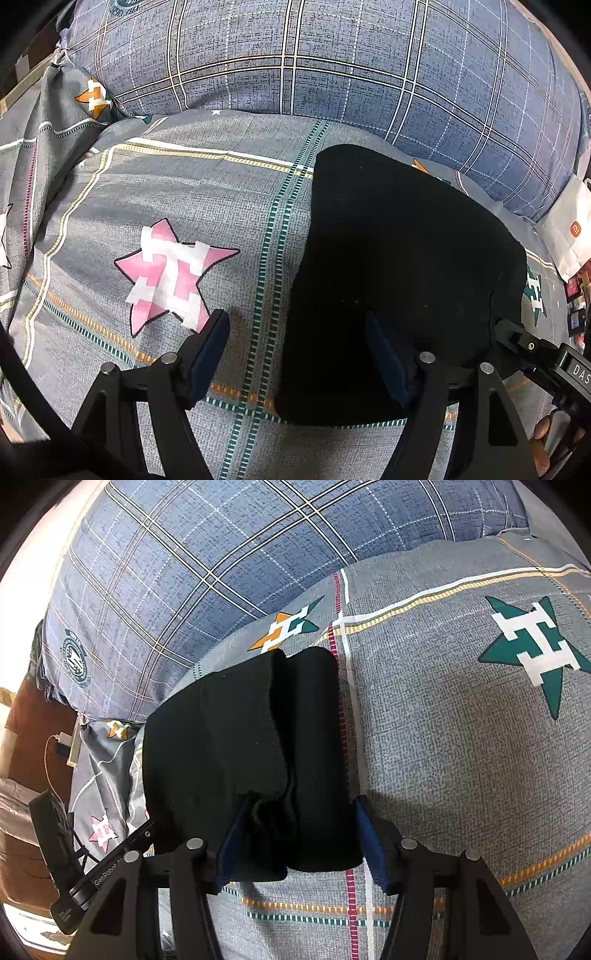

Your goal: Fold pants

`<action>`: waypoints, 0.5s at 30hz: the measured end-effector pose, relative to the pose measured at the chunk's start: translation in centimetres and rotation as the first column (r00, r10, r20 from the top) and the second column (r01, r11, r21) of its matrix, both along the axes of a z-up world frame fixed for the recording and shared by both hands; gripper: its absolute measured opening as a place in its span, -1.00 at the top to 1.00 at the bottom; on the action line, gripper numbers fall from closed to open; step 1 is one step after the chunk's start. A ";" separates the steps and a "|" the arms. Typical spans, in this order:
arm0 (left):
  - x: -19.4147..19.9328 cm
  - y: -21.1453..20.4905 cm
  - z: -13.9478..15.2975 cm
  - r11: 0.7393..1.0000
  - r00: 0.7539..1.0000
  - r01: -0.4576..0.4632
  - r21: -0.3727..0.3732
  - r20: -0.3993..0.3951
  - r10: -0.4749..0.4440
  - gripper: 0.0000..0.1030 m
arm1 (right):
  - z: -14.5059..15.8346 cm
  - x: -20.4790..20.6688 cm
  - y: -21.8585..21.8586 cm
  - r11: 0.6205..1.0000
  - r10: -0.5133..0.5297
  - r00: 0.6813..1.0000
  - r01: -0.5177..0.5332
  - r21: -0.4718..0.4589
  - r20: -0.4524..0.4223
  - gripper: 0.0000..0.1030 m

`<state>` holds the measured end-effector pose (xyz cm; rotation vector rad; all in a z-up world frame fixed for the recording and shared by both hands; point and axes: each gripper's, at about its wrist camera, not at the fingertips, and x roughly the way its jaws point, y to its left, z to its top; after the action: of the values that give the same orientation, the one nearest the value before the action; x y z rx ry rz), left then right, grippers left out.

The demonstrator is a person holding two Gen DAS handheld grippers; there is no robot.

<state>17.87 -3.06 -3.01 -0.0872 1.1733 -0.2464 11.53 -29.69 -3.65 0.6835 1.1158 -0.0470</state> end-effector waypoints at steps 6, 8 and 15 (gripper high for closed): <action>0.0 0.0 0.0 1.000 1.000 -0.001 0.004 0.004 0.001 -0.50 | 0.0 0.0 0.0 1.000 0.002 1.000 -0.002 -0.001 0.000 -0.18; 0.0 0.0 0.0 1.000 1.000 -0.001 0.003 0.004 0.001 -0.50 | -0.1 0.0 0.0 1.000 0.002 1.000 -0.002 -0.002 0.000 -0.18; 0.0 0.0 0.0 1.000 1.000 0.000 0.003 0.004 0.000 -0.50 | 0.0 0.0 0.0 1.000 0.001 1.000 -0.001 -0.002 0.000 -0.18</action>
<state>17.86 -3.07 -3.02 -0.0838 1.1693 -0.2444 11.55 -29.68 -3.68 0.6809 1.1161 -0.0472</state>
